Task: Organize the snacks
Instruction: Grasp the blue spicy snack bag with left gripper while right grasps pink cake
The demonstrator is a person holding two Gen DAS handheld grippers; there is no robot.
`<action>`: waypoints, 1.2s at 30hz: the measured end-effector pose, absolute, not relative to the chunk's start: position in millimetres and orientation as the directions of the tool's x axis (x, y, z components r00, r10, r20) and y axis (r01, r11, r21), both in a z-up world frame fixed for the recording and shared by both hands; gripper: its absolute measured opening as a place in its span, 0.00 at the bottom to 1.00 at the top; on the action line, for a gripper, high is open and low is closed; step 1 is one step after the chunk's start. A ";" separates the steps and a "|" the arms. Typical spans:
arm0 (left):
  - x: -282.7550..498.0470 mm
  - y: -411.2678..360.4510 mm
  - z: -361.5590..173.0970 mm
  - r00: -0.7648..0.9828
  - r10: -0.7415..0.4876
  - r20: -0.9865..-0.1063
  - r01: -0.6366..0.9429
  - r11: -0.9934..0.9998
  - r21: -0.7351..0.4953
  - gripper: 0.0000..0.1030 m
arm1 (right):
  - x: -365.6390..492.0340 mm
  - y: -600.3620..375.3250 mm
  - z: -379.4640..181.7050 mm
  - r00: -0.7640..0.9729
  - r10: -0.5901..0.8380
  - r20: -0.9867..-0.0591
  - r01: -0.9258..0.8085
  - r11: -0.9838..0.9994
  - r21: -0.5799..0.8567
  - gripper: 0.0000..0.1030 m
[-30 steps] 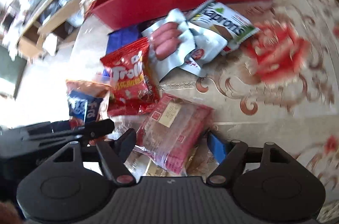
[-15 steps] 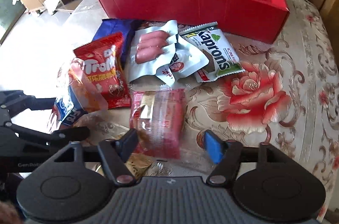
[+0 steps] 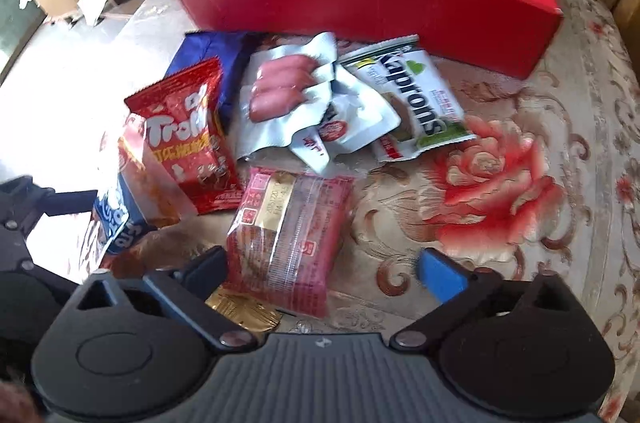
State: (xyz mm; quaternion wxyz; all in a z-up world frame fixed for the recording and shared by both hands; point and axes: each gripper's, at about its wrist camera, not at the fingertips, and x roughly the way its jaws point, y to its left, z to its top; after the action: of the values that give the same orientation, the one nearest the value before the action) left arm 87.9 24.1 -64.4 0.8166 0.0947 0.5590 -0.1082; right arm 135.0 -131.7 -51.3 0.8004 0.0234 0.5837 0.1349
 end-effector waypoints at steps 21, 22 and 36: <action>70.6 27.0 -45.4 0.358 -0.139 -0.923 0.218 0.974 -0.061 0.52 | 96.1 -138.6 -27.8 0.329 0.245 -0.912 -0.239 0.956 0.171 0.33; 70.0 25.3 -46.2 0.360 -0.133 -0.923 0.223 0.973 -0.053 0.53 | 97.5 -138.2 -28.6 0.330 0.241 -0.913 -0.234 0.958 0.168 0.34; 71.6 5.2 -54.5 0.350 -0.122 -0.929 0.294 0.956 -0.014 0.82 | 114.8 -114.1 -45.0 0.342 0.184 -0.922 -0.280 0.956 0.088 0.55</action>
State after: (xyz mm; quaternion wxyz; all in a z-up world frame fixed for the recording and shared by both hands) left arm 71.6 5.2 -54.5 0.8179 0.0777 0.5557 -0.1272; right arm 114.8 -114.1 -45.0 0.8179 -0.0429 0.5560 0.1419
